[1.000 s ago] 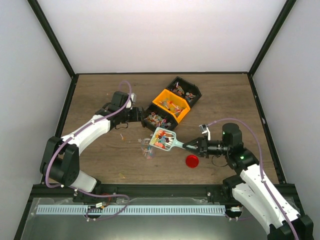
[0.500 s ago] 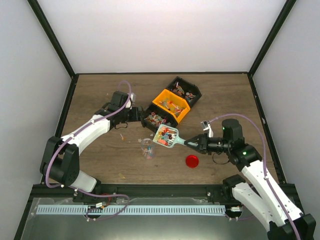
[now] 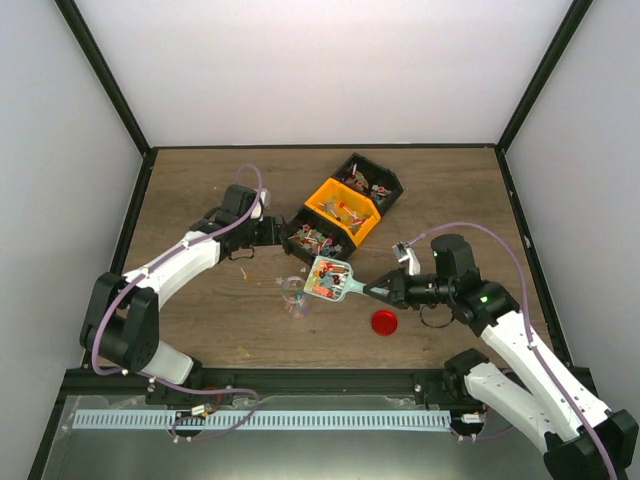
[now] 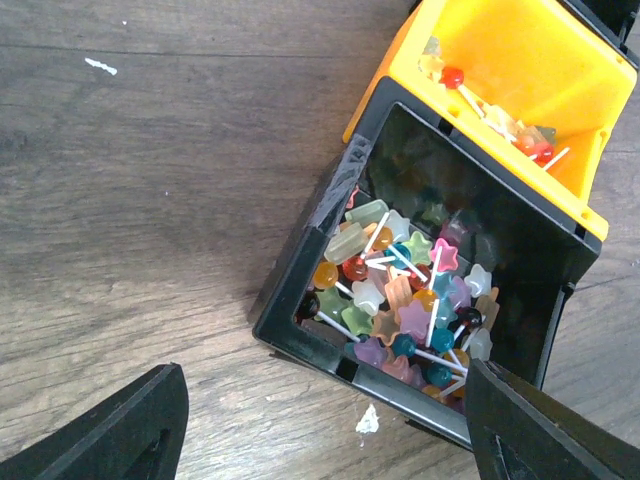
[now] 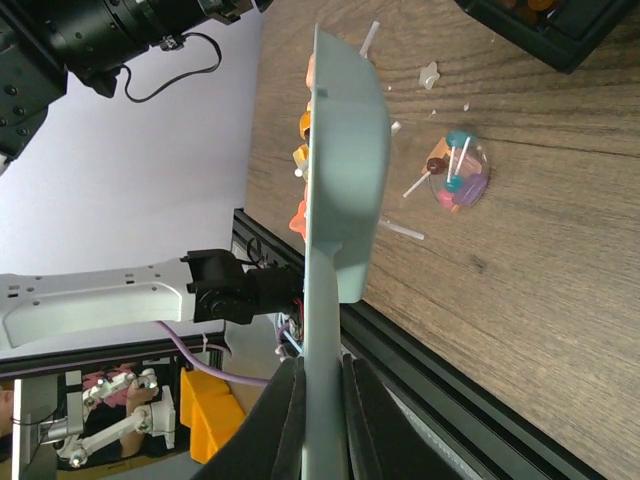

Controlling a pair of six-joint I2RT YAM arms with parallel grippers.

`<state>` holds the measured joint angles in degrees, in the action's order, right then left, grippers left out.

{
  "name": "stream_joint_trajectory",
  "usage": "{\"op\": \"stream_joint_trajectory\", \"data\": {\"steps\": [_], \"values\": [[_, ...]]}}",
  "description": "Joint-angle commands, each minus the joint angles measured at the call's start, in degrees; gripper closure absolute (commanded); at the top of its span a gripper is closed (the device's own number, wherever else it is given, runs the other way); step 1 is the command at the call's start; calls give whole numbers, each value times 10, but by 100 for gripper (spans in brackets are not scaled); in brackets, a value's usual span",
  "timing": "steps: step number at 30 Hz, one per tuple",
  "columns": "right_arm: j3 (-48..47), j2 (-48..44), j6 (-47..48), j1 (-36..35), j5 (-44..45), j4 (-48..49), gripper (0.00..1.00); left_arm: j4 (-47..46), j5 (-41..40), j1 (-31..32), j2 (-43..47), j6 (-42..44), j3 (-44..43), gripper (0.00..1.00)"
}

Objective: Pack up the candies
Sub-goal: Place the fake candies in the packing bottle.

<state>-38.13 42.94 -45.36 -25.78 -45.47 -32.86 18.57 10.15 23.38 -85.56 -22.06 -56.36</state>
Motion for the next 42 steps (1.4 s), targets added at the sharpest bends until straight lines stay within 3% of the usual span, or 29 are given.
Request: {"op": "stream_joint_trajectory", "data": {"steps": [1, 42], "values": [[-37, 8, 12, -22, 24, 6, 99, -10, -4, -3, 7, 0, 9, 23], [-150, 90, 53, -125, 178, -63, 99, -19, 2, -11, 8, 12, 31, 23]]}}
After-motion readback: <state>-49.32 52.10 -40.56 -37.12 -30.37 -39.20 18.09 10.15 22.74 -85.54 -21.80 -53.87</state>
